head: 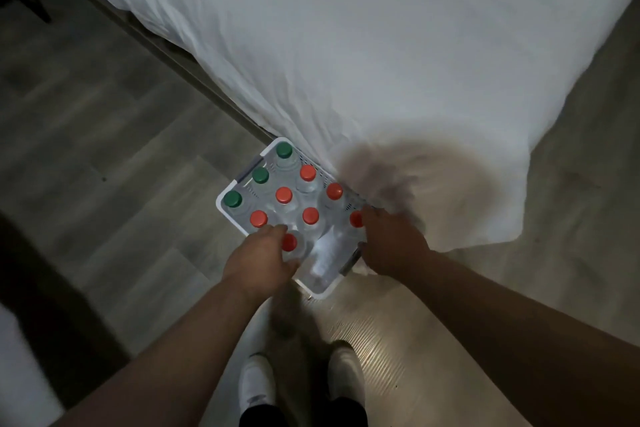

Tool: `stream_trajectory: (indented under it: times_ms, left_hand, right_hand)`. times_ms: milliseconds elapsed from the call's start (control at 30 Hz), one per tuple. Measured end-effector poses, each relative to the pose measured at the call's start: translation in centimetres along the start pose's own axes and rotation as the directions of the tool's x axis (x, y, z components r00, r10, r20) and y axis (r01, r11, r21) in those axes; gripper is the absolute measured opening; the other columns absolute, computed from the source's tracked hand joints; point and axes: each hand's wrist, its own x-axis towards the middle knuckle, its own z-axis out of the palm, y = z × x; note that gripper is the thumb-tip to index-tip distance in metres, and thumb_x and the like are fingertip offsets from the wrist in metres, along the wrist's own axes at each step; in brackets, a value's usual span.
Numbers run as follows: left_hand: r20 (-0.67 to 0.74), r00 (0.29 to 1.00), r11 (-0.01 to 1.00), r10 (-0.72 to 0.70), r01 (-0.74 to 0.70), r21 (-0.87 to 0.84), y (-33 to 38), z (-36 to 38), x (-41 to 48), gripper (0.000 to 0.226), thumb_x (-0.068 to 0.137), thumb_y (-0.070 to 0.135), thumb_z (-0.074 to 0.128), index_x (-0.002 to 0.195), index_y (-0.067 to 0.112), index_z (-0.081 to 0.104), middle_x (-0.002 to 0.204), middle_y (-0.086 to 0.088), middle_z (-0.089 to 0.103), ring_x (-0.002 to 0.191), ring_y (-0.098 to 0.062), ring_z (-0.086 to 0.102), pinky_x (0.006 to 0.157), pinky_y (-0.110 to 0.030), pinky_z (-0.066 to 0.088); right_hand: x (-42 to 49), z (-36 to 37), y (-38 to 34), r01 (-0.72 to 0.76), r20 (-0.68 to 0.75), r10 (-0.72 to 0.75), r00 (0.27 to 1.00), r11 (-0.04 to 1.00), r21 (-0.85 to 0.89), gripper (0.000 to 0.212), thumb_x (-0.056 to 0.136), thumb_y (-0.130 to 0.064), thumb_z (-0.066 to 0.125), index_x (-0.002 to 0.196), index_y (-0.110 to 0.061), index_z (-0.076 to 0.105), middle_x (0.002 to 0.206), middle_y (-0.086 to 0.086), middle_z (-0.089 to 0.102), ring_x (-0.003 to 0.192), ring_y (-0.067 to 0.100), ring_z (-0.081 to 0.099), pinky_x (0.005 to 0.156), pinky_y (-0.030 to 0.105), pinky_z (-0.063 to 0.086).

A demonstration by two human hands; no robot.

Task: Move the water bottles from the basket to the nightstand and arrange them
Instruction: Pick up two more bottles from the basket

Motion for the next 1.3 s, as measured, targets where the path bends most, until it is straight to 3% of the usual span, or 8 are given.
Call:
stream_trajectory:
  times_ms: [67, 300, 667, 800, 933, 1067, 1167, 1300]
  left_hand:
    - [0.027, 1.0, 0.999, 0.001, -0.002, 0.034, 0.0, 0.9, 1.1, 0.04, 0.074, 0.054, 0.064, 0.108, 0.033, 0.057, 0.106, 0.007, 0.063, 0.096, -0.017, 0.063, 0.082, -0.039, 0.056]
    - [0.046, 0.997, 0.998, -0.061, 0.06, 0.013, -1.4, 3.3, 3.1, 0.038, 0.078, 0.028, 0.072, 0.113, 0.023, 0.06, 0.11, -0.002, 0.06, 0.101, -0.023, 0.061, 0.089, -0.04, 0.052]
    - [-0.08, 0.989, 0.992, -0.127, 0.126, -0.016, -0.7, 2.8, 1.5, 0.008, 0.082, 0.031, 0.067, 0.087, 0.024, 0.066, 0.091, 0.006, 0.067, 0.084, -0.017, 0.065, 0.07, -0.029, 0.05]
    - [-0.134, 0.985, 0.992, -0.108, 0.097, -0.085, 1.1, -1.4, -2.7, 0.015, 0.08, 0.041, 0.071, 0.09, 0.029, 0.068, 0.09, 0.015, 0.066, 0.081, -0.009, 0.059, 0.066, -0.022, 0.039]
    - [-0.201, 0.969, 0.971, -0.141, 0.095, -0.221, 3.3, -6.5, -7.7, 0.024, 0.074, 0.043, 0.077, 0.091, 0.029, 0.069, 0.095, 0.014, 0.069, 0.088, -0.011, 0.064, 0.07, -0.022, 0.043]
    - [-0.222, 0.971, 0.936, -0.091, 0.007, -0.351, 6.8, -12.4, -12.9, 0.038, 0.066, 0.054, 0.067, 0.101, 0.04, 0.062, 0.096, 0.023, 0.067, 0.09, -0.001, 0.063, 0.081, -0.026, 0.052]
    - [-0.232, 0.967, 0.898, -0.105, -0.008, -0.44, 9.3, -17.3, -16.8, 0.027, 0.066, 0.039, 0.074, 0.092, 0.042, 0.067, 0.093, 0.022, 0.07, 0.09, 0.001, 0.065, 0.085, -0.032, 0.053]
    - [-0.271, 0.955, 0.878, -0.118, -0.028, -0.478, 12.2, -24.0, -22.3, 0.049, 0.068, 0.011, 0.083, 0.08, 0.055, 0.066, 0.091, 0.032, 0.068, 0.088, 0.002, 0.066, 0.081, -0.015, 0.049]
  right_hand:
    - [1.4, 0.9, 0.4, 0.002, 0.002, -0.002, 1.0, 1.0, -0.021, 0.048, 0.087, -0.031, 0.058, 0.13, -0.012, 0.046, 0.124, 0.008, 0.057, 0.108, 0.028, 0.06, 0.088, 0.034, 0.046]
    - [3.2, 3.2, 1.3, -0.139, -0.061, 0.161, 0.985, 0.952, 0.272, 0.039, 0.083, -0.025, 0.07, 0.117, -0.01, 0.056, 0.113, 0.01, 0.064, 0.107, 0.028, 0.059, 0.087, 0.031, 0.041]
    - [2.0, 3.8, 0.6, -0.133, -0.141, 0.179, 0.974, 0.948, 0.288, 0.026, 0.082, -0.038, 0.07, 0.096, -0.018, 0.065, 0.091, 0.001, 0.071, 0.085, 0.02, 0.067, 0.075, 0.024, 0.048]
    - [-1.4, -0.4, -0.9, -0.122, -0.074, 0.172, 0.982, 0.888, 0.443, 0.016, 0.083, -0.031, 0.07, 0.096, -0.022, 0.065, 0.093, -0.006, 0.069, 0.086, 0.01, 0.064, 0.08, 0.022, 0.051]
    - [-5.7, -7.1, -4.0, -0.08, -0.174, 0.182, 0.968, 0.876, 0.475, 0.015, 0.08, -0.023, 0.073, 0.093, -0.019, 0.066, 0.085, -0.009, 0.066, 0.077, 0.008, 0.058, 0.063, 0.01, 0.036]
    - [-10.0, -14.1, -7.4, -0.044, -0.27, 0.198, 0.942, 0.872, 0.487, 0.024, 0.081, -0.024, 0.074, 0.104, -0.02, 0.068, 0.091, -0.01, 0.068, 0.08, 0.004, 0.057, 0.065, 0.005, 0.034]
    - [-13.8, -19.5, -10.3, 0.007, -0.344, 0.197, 0.918, 0.859, 0.511, 0.028, 0.079, -0.019, 0.077, 0.106, -0.018, 0.069, 0.092, -0.01, 0.068, 0.079, -0.007, 0.053, 0.07, -0.007, 0.032]
    - [-19.0, -26.0, -13.9, 0.07, -0.433, 0.187, 0.882, 0.856, 0.513, 0.031, 0.074, -0.018, 0.08, 0.103, -0.019, 0.07, 0.088, -0.018, 0.063, 0.086, -0.01, 0.051, 0.074, -0.008, 0.031]
